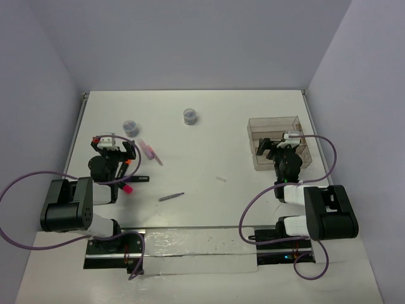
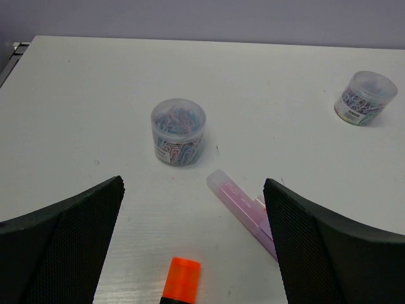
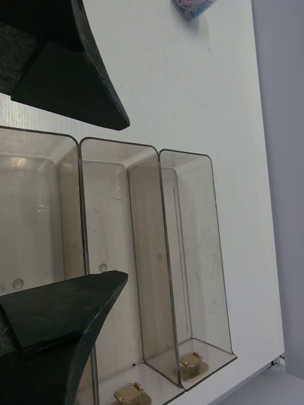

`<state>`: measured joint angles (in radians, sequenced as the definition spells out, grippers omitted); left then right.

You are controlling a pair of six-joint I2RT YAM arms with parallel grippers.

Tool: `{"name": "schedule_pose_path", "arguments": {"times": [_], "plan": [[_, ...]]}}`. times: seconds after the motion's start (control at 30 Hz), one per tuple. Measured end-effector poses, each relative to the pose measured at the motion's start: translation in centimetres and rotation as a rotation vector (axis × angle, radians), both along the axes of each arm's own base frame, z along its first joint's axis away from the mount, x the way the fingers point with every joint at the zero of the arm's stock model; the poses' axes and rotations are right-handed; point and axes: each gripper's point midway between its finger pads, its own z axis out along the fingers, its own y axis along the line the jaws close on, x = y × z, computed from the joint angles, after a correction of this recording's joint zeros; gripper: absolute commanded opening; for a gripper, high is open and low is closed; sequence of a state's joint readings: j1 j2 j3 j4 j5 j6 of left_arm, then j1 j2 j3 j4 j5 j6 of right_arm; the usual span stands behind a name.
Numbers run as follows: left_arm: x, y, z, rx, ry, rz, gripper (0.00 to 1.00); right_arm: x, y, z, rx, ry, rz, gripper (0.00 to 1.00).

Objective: Sort the stationery into containers
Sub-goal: Pick up the pen from the center of the board.

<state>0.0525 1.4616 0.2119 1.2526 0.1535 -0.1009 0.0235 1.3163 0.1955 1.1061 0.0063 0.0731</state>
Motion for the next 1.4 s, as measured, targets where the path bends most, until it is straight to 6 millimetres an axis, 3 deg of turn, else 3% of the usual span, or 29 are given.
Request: {"name": "schedule_pose_path", "arguments": {"times": [0.23,0.3,0.4,0.43,0.5,0.57,0.63,0.67,0.7,0.73,0.8,0.97,1.03,1.13,1.4], "plan": [[0.0,0.0,0.0,0.0,0.0,0.0,0.99,0.1,-0.4,0.3,0.016,0.048,-0.028,1.0],[0.0,-0.1,-0.2,0.001,0.007,-0.005,0.99,0.6,-0.6,2.9,0.061,0.036,-0.05,1.0],[0.3,-1.3,-0.4,0.021,0.091,-0.086,0.92,0.5,-0.3,8.8,0.131,-0.023,-0.036,1.0],[1.1,-2.1,0.5,0.032,0.121,-0.143,0.88,-0.1,0.0,11.6,0.163,-0.056,-0.023,1.0],[3.8,-4.1,6.1,0.086,0.097,-0.258,0.87,-1.4,0.6,17.9,0.228,-0.135,0.005,1.0],[5.0,-7.3,12.2,0.177,0.072,-0.356,0.88,-3.0,1.4,23.8,0.295,-0.191,0.037,1.0],[3.7,-12.3,16.7,0.28,0.034,-0.474,0.9,-4.6,2.8,27.5,0.37,-0.206,0.067,1.0],[2.0,-14.8,17.4,0.326,0.032,-0.536,0.9,-5.4,4.2,28.2,0.41,-0.184,0.095,1.0],[-0.3,-17.3,17.1,0.367,0.046,-0.619,0.91,-6.1,5.8,28.2,0.439,-0.146,0.133,1.0],[-2.5,-18.7,15.3,0.405,0.095,-0.687,0.92,-6.3,6.9,27.2,0.456,-0.092,0.149,1.0],[-6.1,-20.0,11.3,0.482,0.205,-0.792,0.92,-6.7,8.5,24.5,0.479,0.032,0.148,1.0],[-11.0,-15.8,-2.5,0.673,0.658,-0.809,0.93,-5.7,10.8,16.4,0.514,0.351,0.045,1.0],[-13.9,-15.1,-5.7,0.76,0.771,-0.855,0.93,-5.5,11.3,14.4,0.56,0.423,0.006,1.0],[-16.5,-15.5,-7.2,0.829,0.816,-0.936,0.93,-5.6,11.4,13.9,0.648,0.436,-0.031,1.0],[-17.5,-15.6,-8.5,0.866,0.847,-0.978,0.93,-6.0,11.6,14.3,0.698,0.404,-0.071,0.95]]}}
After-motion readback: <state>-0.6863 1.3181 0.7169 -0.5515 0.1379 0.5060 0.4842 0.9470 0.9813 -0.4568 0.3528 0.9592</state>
